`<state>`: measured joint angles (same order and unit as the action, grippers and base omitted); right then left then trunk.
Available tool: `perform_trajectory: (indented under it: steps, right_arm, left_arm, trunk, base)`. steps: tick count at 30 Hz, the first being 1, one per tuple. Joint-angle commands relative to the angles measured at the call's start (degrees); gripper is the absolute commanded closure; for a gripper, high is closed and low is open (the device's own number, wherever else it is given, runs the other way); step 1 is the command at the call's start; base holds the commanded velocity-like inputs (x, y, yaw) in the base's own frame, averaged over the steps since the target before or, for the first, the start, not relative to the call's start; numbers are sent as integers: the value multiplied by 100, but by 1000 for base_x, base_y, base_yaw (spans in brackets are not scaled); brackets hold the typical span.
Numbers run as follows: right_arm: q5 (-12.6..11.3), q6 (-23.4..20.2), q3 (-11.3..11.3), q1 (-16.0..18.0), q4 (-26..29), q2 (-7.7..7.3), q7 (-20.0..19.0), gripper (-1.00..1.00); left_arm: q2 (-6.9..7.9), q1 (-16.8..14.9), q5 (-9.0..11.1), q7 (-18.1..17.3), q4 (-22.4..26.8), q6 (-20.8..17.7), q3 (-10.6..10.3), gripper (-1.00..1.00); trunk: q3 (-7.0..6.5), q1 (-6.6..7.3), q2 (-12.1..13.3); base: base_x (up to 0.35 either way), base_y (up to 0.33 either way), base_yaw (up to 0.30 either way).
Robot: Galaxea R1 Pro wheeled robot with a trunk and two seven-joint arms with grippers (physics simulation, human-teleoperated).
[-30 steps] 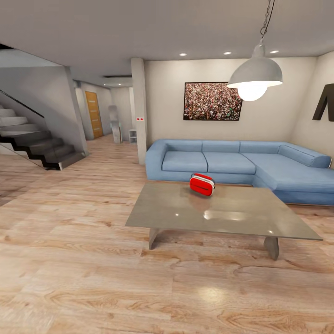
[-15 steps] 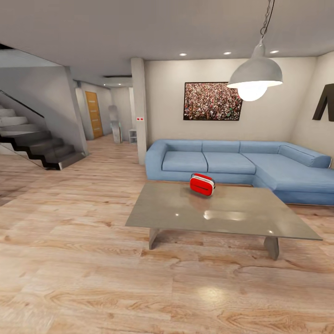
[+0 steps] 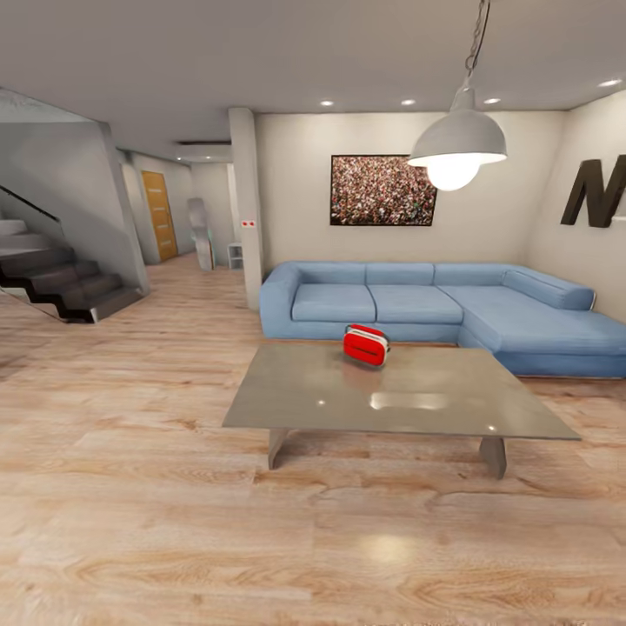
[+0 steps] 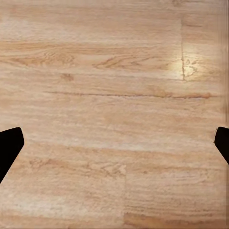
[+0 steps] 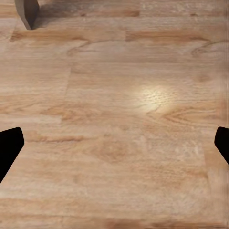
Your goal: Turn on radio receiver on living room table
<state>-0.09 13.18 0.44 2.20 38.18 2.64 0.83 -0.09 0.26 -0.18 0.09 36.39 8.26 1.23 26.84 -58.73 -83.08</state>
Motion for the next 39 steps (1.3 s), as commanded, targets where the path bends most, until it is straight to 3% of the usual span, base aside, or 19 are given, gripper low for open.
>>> perform_trajectory:
  steps: [1, 12, 34, 39]
  right_arm:
    - [0, 3, 1, 0, -1, 0, 2, -100]
    - [0, 9, 7, 0, -4, 0, 8, -100]
    - [2, 47, 9, 0, 2, -4, 9, -100]
    - [19, 735, 2, 0, 46, -22, 11, -100]
  left_arm:
    - [0, 0, 0, 0, 0, 0, 0, -100]
    - [0, 0, 0, 0, 5, 0, 0, -100]
    - [-6, 0, 0, 0, 0, -8, 0, -100]
    - [-8, 0, 0, 0, 29, -1, -7, -100]
  trunk:
    - [-3, 0, 0]
    - [-30, 0, 0]
    - [-32, 0, 0]
    - [-32, 0, 0]
  base:
    - [0, 0, -264]
    - [115, 0, -224]
    - [302, 0, -8]
    - [330, 0, 0]
